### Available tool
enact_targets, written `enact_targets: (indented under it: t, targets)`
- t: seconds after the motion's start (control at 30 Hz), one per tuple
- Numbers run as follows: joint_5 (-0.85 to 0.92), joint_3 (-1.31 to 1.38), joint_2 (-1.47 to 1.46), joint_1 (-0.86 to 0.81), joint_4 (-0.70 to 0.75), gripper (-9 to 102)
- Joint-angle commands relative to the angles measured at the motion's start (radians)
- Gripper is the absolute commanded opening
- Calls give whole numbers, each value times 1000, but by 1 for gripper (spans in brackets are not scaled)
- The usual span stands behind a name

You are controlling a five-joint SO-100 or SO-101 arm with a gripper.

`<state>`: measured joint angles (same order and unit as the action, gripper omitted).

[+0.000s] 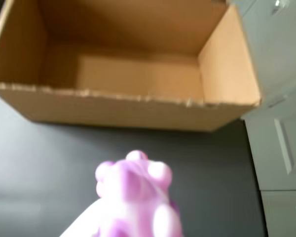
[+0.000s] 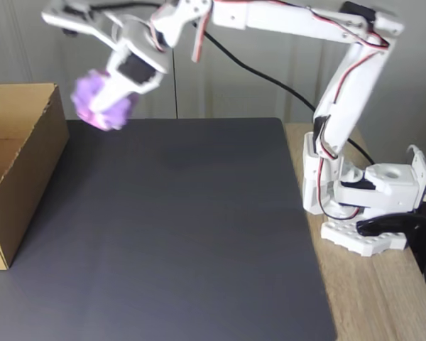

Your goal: Grasp a ball and put it in the box.

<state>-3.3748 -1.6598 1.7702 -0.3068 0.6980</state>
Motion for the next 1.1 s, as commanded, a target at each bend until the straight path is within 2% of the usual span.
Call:
enact_targets:
  t: [0.0,0.2,0.6,1.07]
  targets:
    - [6,186,-60,15,-6,8]
    - [5,436,-222,17,-28,8]
    - [0,767,-494,34,-261,7]
    - [9,821,-723,64,-620,8]
